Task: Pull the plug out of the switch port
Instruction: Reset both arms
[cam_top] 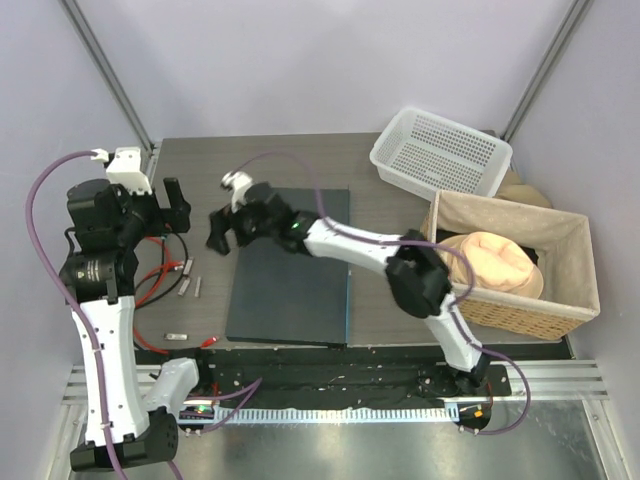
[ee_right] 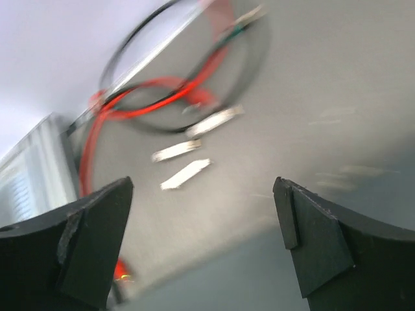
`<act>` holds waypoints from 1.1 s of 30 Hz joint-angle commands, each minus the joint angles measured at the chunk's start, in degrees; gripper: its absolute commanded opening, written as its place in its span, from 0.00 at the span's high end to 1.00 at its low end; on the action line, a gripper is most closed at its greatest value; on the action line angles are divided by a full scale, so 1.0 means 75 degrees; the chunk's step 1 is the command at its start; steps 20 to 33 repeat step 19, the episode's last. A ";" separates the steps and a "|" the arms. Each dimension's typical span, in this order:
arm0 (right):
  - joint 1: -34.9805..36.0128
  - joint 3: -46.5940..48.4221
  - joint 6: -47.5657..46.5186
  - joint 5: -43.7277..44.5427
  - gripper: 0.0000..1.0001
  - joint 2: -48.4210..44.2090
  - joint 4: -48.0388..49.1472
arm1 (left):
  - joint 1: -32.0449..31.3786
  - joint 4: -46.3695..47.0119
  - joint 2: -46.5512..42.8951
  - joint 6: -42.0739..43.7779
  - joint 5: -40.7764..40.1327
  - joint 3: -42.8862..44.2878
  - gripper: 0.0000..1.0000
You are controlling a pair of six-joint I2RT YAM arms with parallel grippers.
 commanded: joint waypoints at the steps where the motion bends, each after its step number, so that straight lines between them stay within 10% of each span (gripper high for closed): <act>1: -0.0356 -0.1145 -0.1665 0.3423 0.00 -0.2318 -0.0962 | 0.0029 0.0870 0.0036 0.0039 0.0165 -0.0652 0.00; 9: -0.0379 -0.2427 -0.4329 0.7183 0.00 -0.4265 -0.2206 | 0.0017 0.1899 0.0235 -0.0206 0.0575 -0.2200 0.00; 33: -0.0776 -0.3845 -0.5231 0.6494 0.00 -0.5696 -0.2266 | 0.0216 0.2793 0.0762 -0.0932 0.1079 -0.2670 0.00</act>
